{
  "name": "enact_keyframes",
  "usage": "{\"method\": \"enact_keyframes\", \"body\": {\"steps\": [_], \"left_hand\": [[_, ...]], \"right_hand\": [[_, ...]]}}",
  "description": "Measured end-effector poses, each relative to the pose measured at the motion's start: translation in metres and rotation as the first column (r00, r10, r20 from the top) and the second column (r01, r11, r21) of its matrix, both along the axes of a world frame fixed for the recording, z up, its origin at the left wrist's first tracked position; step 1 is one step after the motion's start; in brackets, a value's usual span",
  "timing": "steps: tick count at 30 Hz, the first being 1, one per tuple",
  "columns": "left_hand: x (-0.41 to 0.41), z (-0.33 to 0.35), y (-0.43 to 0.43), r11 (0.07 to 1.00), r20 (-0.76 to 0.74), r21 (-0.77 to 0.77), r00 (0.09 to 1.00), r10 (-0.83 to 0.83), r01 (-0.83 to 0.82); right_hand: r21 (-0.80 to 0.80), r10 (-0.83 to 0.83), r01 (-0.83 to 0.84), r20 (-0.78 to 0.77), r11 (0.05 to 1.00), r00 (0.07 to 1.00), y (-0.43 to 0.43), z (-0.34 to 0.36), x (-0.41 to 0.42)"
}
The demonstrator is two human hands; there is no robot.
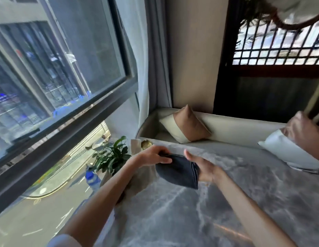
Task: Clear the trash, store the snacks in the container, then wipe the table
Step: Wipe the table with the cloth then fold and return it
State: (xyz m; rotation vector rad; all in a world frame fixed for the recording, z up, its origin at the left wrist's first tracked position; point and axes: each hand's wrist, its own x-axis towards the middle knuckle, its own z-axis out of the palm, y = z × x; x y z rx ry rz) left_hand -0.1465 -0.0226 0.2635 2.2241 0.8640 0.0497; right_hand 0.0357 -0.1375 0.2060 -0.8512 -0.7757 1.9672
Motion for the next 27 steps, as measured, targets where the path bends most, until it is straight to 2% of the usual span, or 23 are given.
{"method": "enact_keyframes", "body": {"steps": [1, 2, 3, 4, 6, 9, 11, 15, 17, 18, 21, 23, 25, 27], "left_hand": [[-0.002, -0.003, 0.015, 0.998, 0.001, 0.055, 1.0, -0.016, 0.016], [-0.005, -0.008, 0.031, 0.997, 0.007, 0.076, 1.0, -0.024, 0.024], [-0.007, -0.014, 0.047, 0.996, 0.005, 0.082, 0.999, -0.034, 0.033], [-0.009, -0.021, 0.062, 0.996, -0.013, 0.079, 0.999, -0.046, 0.047], [-0.015, -0.039, 0.093, 0.996, -0.082, 0.051, 0.995, -0.065, 0.069], [-0.024, -0.081, 0.14, 0.996, -0.216, -0.019, 0.972, -0.092, 0.09], [-0.028, -0.115, 0.169, 0.993, -0.318, -0.014, 0.941, -0.116, 0.117], [-0.028, -0.171, 0.21, 0.976, -0.438, 0.086, 0.887, -0.145, 0.202], [-0.027, -0.194, 0.229, 0.962, -0.456, 0.154, 0.88, -0.132, 0.224], [-0.026, -0.203, 0.237, 0.951, -0.454, 0.203, 0.883, -0.121, 0.235], [-0.026, -0.228, 0.252, 0.897, -0.428, 0.351, 0.898, -0.103, 0.269], [-0.033, -0.25, 0.25, 0.875, -0.447, 0.381, 0.888, -0.11, 0.299], [-0.044, -0.278, 0.24, 0.874, -0.487, 0.36, 0.865, -0.123, 0.327], [-0.057, -0.304, 0.225, 0.887, -0.533, 0.303, 0.834, -0.145, 0.348]], "right_hand": [[0.044, 0.022, -0.032, 0.205, 0.998, 0.978, 0.018, 0.003, 0.002], [0.075, 0.048, -0.088, 0.417, 0.993, 0.907, 0.038, 0.004, 0.002], [0.086, 0.068, -0.148, 0.598, 0.985, 0.799, 0.059, 0.001, 0.0], [0.078, 0.084, -0.202, 0.722, 0.976, 0.687, 0.079, -0.006, -0.002], [-0.006, 0.15, -0.265, 0.836, 0.964, 0.527, 0.117, -0.028, -0.01], [-0.117, 0.213, -0.279, 0.916, 0.953, 0.341, 0.165, -0.07, -0.027], [-0.162, 0.232, -0.269, 0.94, 0.949, 0.252, 0.192, -0.104, -0.039], [-0.191, 0.219, -0.162, 0.959, 0.968, 0.18, 0.233, -0.163, -0.057], [-0.166, 0.175, -0.065, 0.97, 0.984, 0.168, 0.255, -0.184, -0.065], [-0.141, 0.141, -0.01, 0.981, 0.99, 0.131, 0.264, -0.19, -0.068], [0.001, 0.004, 0.108, 0.999, 0.994, -0.044, 0.276, -0.216, -0.081], [0.087, -0.073, 0.1, 0.988, 0.991, -0.137, 0.27, -0.241, -0.095], [0.039, -0.033, 0.037, 0.989, 0.999, -0.147, 0.256, -0.274, -0.115], [-0.051, 0.051, 0.002, 0.993, 0.999, -0.108, 0.239, -0.303, -0.133]]}}
